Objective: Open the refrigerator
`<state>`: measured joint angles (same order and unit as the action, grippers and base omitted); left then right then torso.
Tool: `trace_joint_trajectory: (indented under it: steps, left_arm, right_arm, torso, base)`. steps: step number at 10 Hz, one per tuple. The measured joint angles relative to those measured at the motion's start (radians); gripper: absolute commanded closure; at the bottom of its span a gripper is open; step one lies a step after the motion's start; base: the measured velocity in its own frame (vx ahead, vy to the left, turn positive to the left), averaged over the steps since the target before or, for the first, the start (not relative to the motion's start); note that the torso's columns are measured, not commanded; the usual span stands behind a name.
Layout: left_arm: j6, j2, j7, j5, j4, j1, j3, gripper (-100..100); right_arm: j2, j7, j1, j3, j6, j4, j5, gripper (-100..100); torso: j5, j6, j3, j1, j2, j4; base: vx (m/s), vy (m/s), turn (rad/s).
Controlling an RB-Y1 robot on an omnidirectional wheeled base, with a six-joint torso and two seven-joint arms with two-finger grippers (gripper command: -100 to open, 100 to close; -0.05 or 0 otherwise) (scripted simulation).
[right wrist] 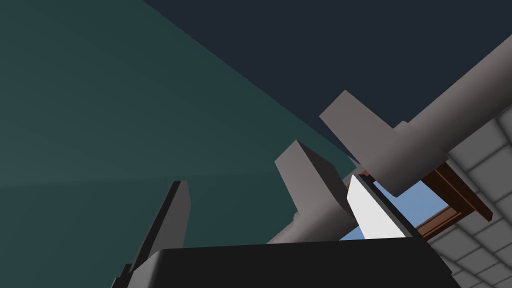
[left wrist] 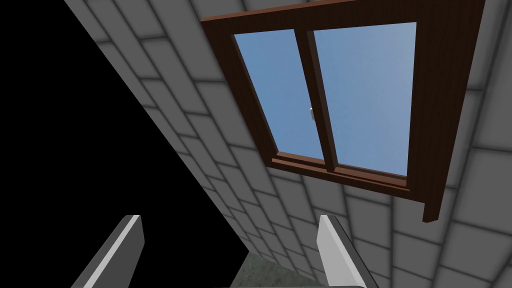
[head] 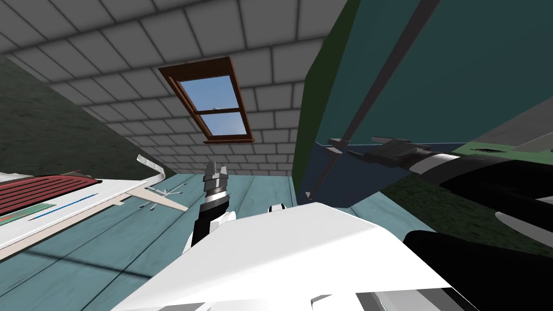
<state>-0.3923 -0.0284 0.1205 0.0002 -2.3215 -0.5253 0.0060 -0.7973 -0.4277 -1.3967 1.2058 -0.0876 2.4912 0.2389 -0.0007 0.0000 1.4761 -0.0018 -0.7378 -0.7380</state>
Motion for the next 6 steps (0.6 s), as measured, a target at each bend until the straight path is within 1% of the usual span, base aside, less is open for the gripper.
trace_joint_trajectory:
  steps: [1,2,3,4,5,6]
  left_arm:
    - [0.000,0.000,0.000,0.000,0.000,0.000,0.000,0]
    - [0.000,0.000,0.000,0.000,0.000,0.000,0.000,0]
    - [0.000,0.000,0.000,0.000,0.000,0.000,0.000,0]
    - [0.000,0.000,0.000,0.000,0.000,0.000,0.000,0]
    - [0.000,0.000,0.000,0.000,0.000,0.000,0.000,0]
    - [0.000,0.000,0.000,0.000,0.000,0.000,0.000,0]
  right_arm:
    - [-0.018,-0.002,-0.013,0.020,0.008,0.018,0.001,-100]
    - [-0.037,-0.005,-0.019,0.032,0.028,0.031,0.004,-100]
    - [-0.047,-0.012,-0.018,0.033,0.044,0.047,0.010,-100]
    - [-0.045,-0.013,-0.025,0.041,0.048,0.065,0.010,-100]
    - [-0.044,-0.013,-0.025,0.043,0.049,0.066,0.009,-100]
    - [-0.044,-0.013,-0.025,0.043,0.049,0.065,0.010,100]
  torso:
    - [0.000,0.000,0.000,0.000,0.000,0.000]
    - [0.001,-0.004,0.000,0.005,0.001,0.002]
    - [0.001,-0.006,0.000,0.011,0.003,0.004]
    - [0.001,-0.006,0.001,0.012,0.004,0.004]
    - [0.001,-0.003,0.002,0.008,0.004,0.003]
    - [0.001,-0.001,0.001,0.004,0.002,0.001]
  base:
    - [0.023,0.047,-0.069]
    - [0.013,0.022,-0.025]
    - [0.003,0.010,0.008]
    - [0.000,0.000,0.000]
    - [0.000,0.000,0.000]
    - [-0.005,0.008,-0.003]
